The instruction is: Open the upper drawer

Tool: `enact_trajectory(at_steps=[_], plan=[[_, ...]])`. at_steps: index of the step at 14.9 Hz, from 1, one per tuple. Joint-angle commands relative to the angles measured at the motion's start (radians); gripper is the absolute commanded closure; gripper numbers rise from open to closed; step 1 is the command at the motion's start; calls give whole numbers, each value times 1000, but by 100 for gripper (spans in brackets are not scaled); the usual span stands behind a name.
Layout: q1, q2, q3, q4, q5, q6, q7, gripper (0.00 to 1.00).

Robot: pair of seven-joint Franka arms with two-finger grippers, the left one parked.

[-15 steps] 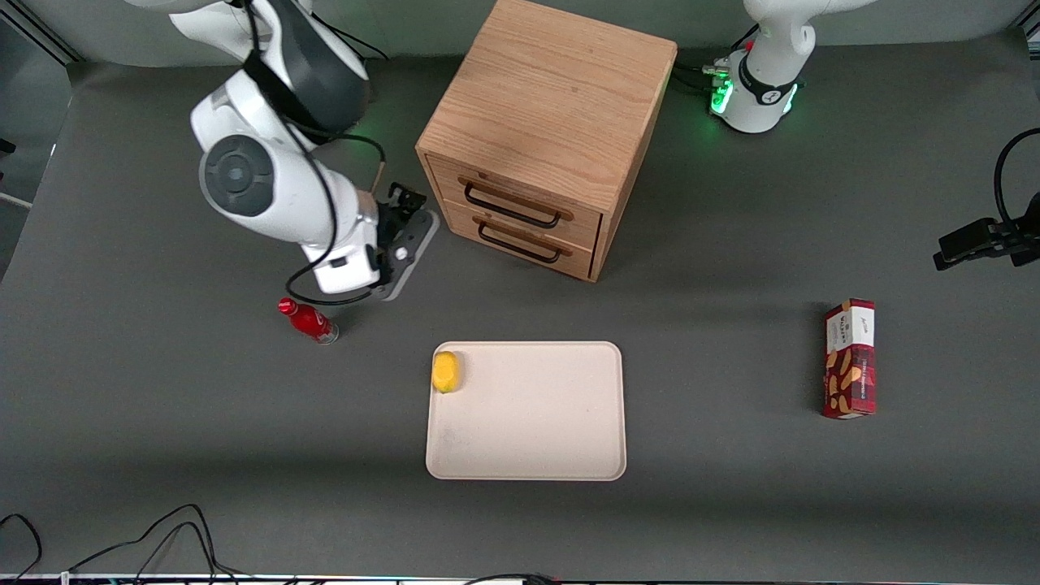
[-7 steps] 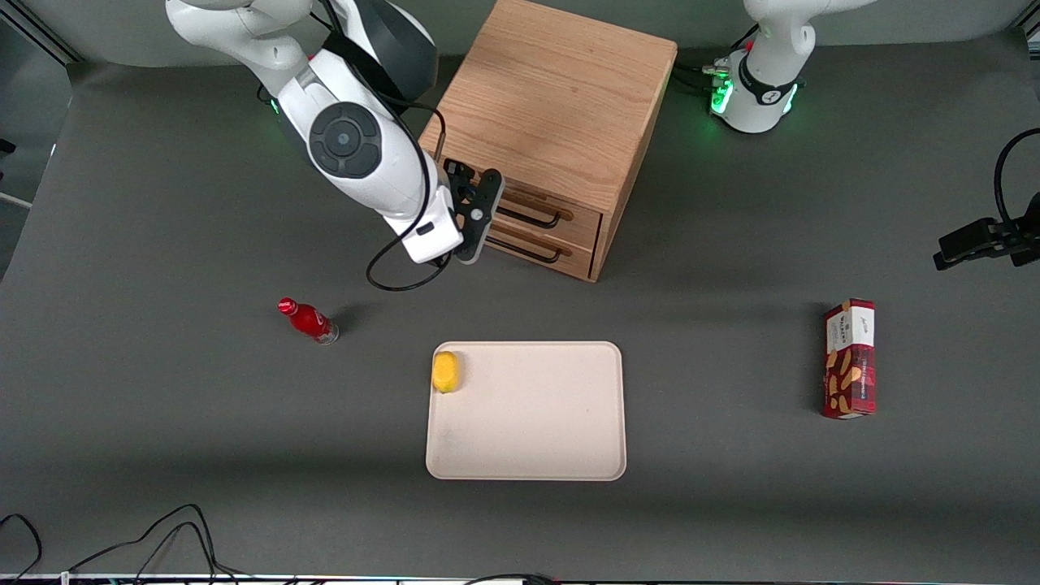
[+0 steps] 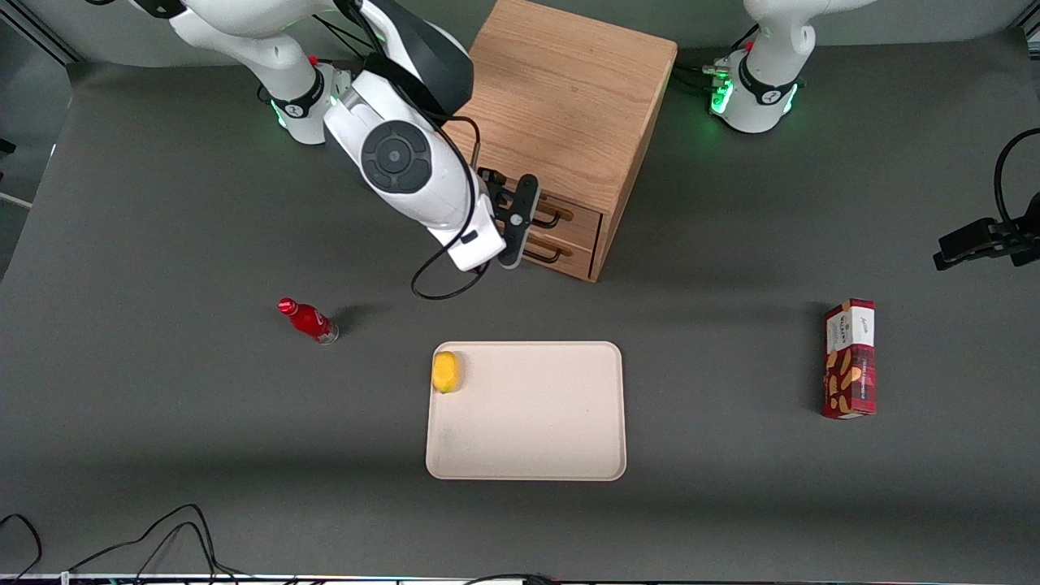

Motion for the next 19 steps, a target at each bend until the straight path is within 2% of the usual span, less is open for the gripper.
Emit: enact_trajectory(at_steps=[1,19], plan=[[21,32,-7,46,-18,-9,-4,0],[38,75,-9,5,-64,63,-2,0]])
